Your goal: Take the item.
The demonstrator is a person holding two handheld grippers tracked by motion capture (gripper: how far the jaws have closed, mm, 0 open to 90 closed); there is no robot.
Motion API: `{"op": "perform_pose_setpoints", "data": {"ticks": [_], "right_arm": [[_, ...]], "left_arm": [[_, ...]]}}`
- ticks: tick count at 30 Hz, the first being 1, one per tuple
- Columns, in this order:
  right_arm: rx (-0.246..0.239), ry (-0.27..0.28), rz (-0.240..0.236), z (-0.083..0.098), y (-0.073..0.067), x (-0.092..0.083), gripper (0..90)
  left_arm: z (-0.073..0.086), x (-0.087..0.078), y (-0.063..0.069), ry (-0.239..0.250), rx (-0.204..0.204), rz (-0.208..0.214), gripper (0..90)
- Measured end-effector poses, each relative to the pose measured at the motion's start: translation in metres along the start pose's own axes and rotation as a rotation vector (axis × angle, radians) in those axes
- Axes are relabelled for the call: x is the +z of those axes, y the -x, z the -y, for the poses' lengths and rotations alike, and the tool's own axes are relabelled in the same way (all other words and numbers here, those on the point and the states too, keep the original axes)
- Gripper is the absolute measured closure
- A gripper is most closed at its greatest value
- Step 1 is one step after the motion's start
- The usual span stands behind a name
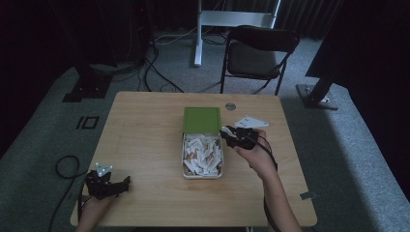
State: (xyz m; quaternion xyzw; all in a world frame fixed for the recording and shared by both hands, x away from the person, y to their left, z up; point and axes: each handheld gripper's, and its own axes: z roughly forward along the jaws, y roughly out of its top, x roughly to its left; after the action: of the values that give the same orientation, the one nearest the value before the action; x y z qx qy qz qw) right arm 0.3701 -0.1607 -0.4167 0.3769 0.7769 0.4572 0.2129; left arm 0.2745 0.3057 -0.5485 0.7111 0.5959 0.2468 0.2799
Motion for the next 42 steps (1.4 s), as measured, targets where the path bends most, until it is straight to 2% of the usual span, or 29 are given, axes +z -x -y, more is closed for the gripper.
{"op": "perform_pose_setpoints", "data": {"ticks": [7, 16, 21, 30, 36, 42], "right_arm": [[0.049, 0.019, 0.076, 0.013, 0.020, 0.004, 65.6], [0.084, -0.016, 0.160, 0.031, 0.041, 0.019, 65.6], [0.126, -0.024, 0.208, 0.039, 0.053, 0.029, 65.7], [0.179, -0.070, 0.286, 0.056, 0.077, 0.052, 65.7], [0.211, -0.100, 0.300, 0.066, 0.087, 0.067, 65.7], [0.213, -0.123, 0.298, 0.074, 0.093, 0.078, 65.7]], "left_arm": [[0.000, 0.000, 0.000, 0.002, -0.006, 0.001, 2.7], [0.000, 0.000, 0.000, 0.001, -0.006, 0.001, 2.7], [0.000, 0.000, 0.000, 0.002, -0.006, 0.001, 2.7], [0.000, 0.000, 0.000, 0.002, -0.006, 0.001, 2.7], [0.000, 0.000, 0.000, 0.002, -0.006, 0.001, 2.7], [0.000, 0.000, 0.000, 0.002, -0.006, 0.001, 2.7]]}}
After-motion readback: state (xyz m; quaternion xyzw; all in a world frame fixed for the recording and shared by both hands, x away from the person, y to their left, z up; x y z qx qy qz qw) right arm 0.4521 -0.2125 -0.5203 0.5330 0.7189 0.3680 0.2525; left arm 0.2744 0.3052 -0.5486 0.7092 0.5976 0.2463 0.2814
